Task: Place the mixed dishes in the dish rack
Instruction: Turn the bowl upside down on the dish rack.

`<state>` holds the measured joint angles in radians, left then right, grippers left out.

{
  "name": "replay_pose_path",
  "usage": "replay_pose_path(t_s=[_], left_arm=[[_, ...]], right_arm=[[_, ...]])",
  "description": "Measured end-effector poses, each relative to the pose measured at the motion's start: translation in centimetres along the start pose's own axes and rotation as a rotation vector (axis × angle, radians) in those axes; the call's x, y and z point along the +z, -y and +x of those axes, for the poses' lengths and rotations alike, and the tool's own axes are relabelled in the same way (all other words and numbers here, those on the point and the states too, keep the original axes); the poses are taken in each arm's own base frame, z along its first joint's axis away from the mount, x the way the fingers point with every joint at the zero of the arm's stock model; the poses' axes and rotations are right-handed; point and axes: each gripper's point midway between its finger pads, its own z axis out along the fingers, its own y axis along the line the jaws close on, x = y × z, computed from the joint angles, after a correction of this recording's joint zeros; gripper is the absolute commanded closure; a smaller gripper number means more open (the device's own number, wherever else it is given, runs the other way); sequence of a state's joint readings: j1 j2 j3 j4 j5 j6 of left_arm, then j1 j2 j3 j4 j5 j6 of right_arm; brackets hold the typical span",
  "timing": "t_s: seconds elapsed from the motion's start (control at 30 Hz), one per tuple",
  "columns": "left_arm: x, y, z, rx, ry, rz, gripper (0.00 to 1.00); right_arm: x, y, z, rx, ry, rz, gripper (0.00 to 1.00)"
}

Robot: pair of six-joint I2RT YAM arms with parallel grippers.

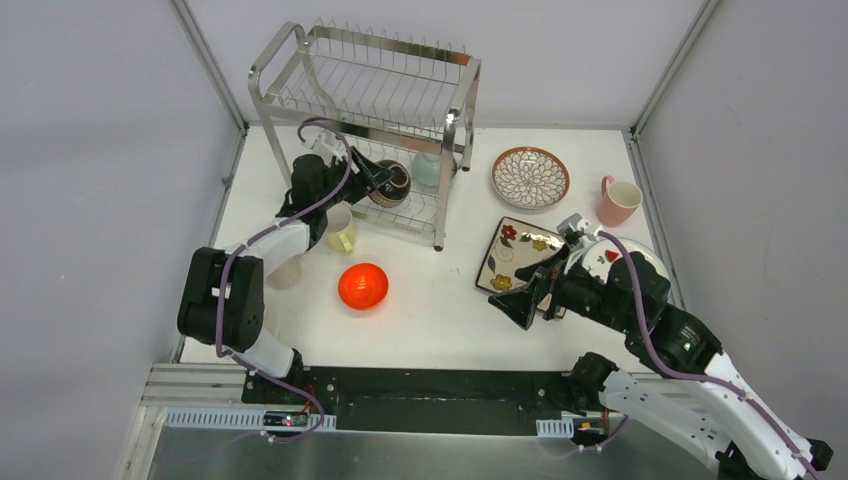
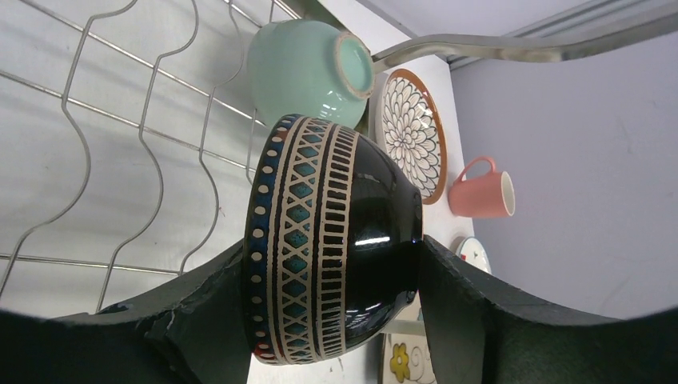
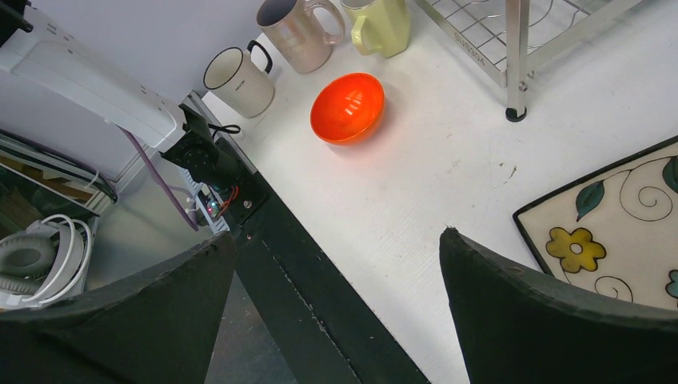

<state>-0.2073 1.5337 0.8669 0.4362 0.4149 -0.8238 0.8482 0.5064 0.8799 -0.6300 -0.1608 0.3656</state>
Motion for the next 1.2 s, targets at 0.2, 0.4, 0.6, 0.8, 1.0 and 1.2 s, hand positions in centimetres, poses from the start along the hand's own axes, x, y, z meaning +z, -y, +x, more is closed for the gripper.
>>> replay_pose_path(t_s=[0.2, 0.4, 0.6, 0.8, 1.0, 1.2], left_arm=[[0.8, -1.3, 0.4, -0.072, 0.004, -0.032, 0.79], [1.5, -2.5, 1.3, -0.141, -0.004, -0.042, 0.76], [2.5, -4.6, 2.9, -0.193, -0.040, -0.076, 0.74], [3.3, -4.8, 3.3, -0.213, -0.058, -0.054, 0.73], [4.0, -4.3, 3.5, -0.214, -0.065, -0.015, 0.73], [4.4, -3.7, 4.1, -0.224, -0.082, 0.028, 0.75]], right_arm=[[0.0, 0.0, 0.0, 0.000, 0.000, 0.000, 0.00], [-0.2, 0.0, 0.0, -0.001, 0.005, -0.002, 0.00], [-0.2, -0.1, -0.1, -0.001, 0.007, -0.002, 0.00], [-0.2, -0.1, -0.1, -0.001, 0.006, -0.002, 0.00], [-0.2, 0.0, 0.0, -0.001, 0.005, -0.002, 0.00], [-0.2, 0.0, 0.0, -0.001, 0.005, -0.002, 0.00]])
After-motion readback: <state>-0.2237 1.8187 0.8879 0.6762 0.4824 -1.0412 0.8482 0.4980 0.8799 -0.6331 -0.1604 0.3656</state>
